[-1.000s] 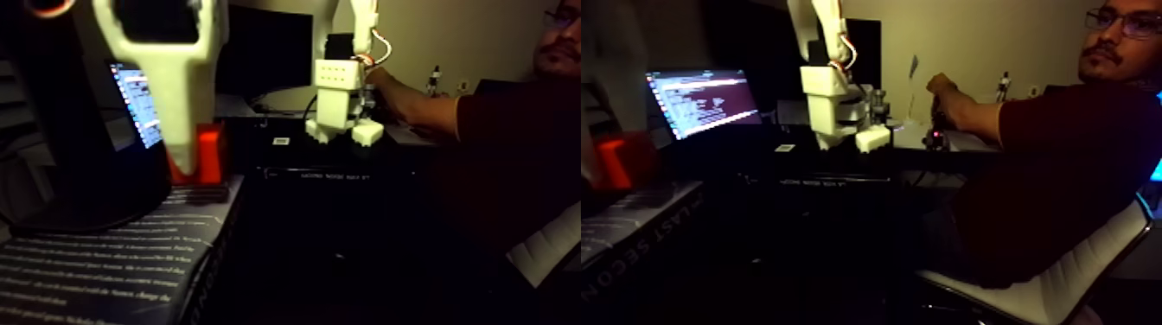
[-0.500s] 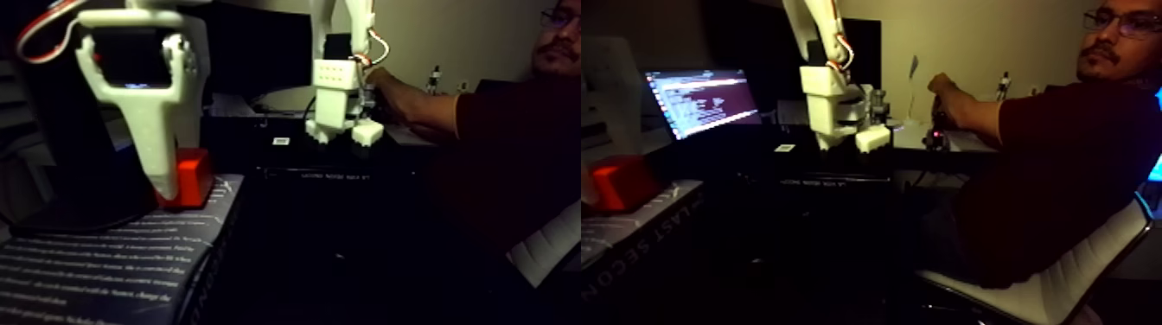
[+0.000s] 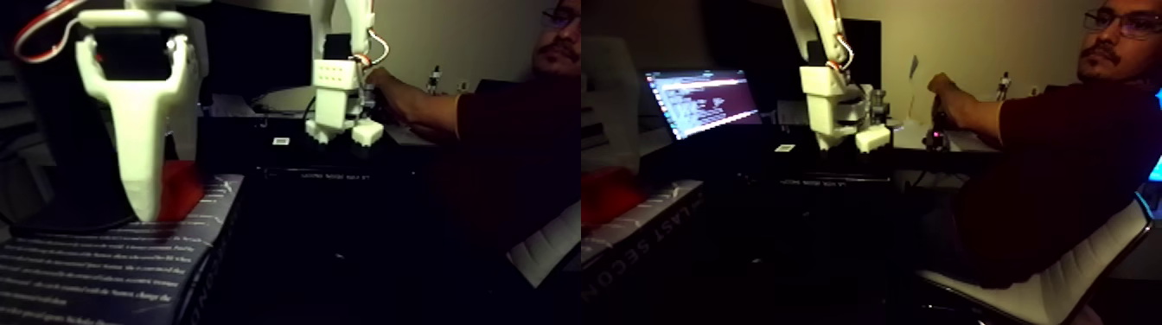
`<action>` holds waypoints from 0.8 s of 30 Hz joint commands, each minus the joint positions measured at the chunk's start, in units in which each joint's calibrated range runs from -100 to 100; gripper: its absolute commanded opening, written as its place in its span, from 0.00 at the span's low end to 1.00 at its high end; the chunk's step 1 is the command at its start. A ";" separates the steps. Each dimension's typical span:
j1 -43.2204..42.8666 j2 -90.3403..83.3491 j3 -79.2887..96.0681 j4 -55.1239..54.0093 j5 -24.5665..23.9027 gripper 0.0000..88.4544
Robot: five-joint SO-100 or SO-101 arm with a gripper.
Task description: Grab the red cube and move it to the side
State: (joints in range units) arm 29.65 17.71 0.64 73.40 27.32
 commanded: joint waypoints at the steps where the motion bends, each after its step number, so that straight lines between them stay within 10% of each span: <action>1: 0.07 -0.90 -1.32 0.67 0.33 0.41; 15: -1.59 -13.26 -3.04 15.71 7.40 0.41; 24: -14.66 -38.72 6.94 19.84 1.68 0.40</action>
State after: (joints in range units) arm 20.08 -11.15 4.17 92.74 31.31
